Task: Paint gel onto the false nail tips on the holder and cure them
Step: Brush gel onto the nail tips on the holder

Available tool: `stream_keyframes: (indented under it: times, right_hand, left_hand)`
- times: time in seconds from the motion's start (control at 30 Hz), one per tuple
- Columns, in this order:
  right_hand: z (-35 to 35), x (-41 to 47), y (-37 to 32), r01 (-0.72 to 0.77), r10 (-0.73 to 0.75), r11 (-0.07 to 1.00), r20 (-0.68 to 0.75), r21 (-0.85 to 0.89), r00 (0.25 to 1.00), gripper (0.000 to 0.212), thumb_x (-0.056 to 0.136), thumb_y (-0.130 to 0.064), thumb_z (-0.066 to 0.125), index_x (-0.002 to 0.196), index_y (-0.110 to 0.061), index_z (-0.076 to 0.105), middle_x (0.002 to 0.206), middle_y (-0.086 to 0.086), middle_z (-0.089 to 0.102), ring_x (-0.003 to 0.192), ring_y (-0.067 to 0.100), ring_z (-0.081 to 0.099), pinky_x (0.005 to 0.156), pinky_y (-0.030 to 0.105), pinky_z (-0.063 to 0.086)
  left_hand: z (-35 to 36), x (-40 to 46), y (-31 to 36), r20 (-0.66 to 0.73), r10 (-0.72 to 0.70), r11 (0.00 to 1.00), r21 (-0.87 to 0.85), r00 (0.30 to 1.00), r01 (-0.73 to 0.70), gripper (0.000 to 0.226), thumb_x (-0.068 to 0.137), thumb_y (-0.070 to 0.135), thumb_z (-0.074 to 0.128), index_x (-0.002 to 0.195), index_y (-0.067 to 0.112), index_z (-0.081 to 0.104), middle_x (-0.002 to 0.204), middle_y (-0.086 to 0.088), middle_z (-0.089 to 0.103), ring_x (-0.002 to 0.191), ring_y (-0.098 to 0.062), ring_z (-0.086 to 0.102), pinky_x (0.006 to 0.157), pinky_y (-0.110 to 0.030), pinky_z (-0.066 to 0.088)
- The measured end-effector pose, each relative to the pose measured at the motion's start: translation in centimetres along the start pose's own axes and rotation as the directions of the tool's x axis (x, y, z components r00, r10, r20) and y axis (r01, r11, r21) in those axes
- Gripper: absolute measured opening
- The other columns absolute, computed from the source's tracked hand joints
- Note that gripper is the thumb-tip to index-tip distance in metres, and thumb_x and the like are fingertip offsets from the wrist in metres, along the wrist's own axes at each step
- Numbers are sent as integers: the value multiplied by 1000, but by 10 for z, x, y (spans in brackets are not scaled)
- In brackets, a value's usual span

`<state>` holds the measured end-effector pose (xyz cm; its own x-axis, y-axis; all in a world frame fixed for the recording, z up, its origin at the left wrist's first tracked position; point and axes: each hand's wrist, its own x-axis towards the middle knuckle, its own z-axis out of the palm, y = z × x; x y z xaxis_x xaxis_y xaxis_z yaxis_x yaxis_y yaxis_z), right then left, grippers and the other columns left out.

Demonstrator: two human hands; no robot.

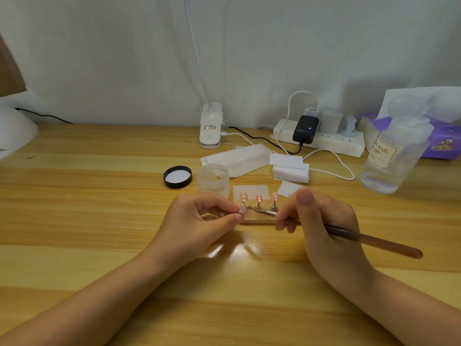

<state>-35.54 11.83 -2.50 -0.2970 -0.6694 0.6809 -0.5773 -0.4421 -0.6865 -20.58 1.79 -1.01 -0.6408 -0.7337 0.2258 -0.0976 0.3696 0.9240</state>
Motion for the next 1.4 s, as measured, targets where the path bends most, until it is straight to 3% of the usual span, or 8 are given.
stream_keyframes:
  times: [0.17,0.27,0.43,0.63,0.77,1.0,1.17,1.4]
  right_hand:
    - [2,3,1,-4,8,997,46,-83,999,53,91,-50,31,69,-14,63,64,-10,61,64,-1,59,59,14,46]
    - [1,1,2,-4,8,999,64,-51,998,54,91,-50,32,67,-13,63,62,-8,61,61,2,59,57,17,46]
    - [1,0,1,-35,34,999,10,30,999,50,90,-52,33,61,-22,59,54,1,58,53,1,55,54,11,42]
    - [1,3,-2,-5,5,1000,21,-28,1000,47,91,-40,33,66,-12,62,61,-8,59,60,-5,56,59,4,38]
    - [2,4,-3,-24,27,999,72,-39,997,49,89,-41,36,68,-7,65,62,-25,54,63,-7,58,60,5,38]
    - [2,2,0,-49,49,999,67,2,997,45,88,-40,38,67,-11,66,58,-3,63,57,-1,57,56,8,41]
    - [1,0,0,-44,43,999,25,25,999,48,89,-44,36,64,-13,63,55,-2,60,54,-3,55,56,6,39]
    - [2,3,1,-38,38,999,37,-1,999,43,90,-38,36,69,-12,64,62,-2,63,59,-2,57,58,8,41]
  left_hand:
    - [0,0,0,-6,-9,1000,2,1000,9,10,70,10,76,69,20,74,72,1,70,68,-8,62,59,-11,46]
    - [0,0,0,-9,-4,1000,17,1000,4,15,70,8,76,68,23,73,73,3,71,70,-8,63,60,-10,47]
    - [-1,0,0,-8,1,999,38,1000,-1,18,70,10,76,65,27,72,70,6,70,66,-2,61,58,-8,44]
    - [-1,0,-1,-2,4,999,36,1000,-4,14,70,11,76,66,24,72,69,5,68,63,2,58,56,-7,42]
    - [0,1,-3,-10,3,1000,30,1000,-2,18,70,9,75,64,25,72,70,4,70,65,-1,60,58,-8,43]
    - [0,1,-2,-16,-4,999,47,1000,5,19,70,7,76,65,25,71,72,1,69,67,-5,62,59,-9,45]
    - [1,1,1,3,-11,999,40,1000,11,16,70,8,75,67,23,72,71,5,70,65,-2,60,59,-9,45]
    - [0,0,-1,4,-8,999,36,1000,8,15,70,12,75,67,26,72,74,3,70,73,-11,64,62,-13,48]
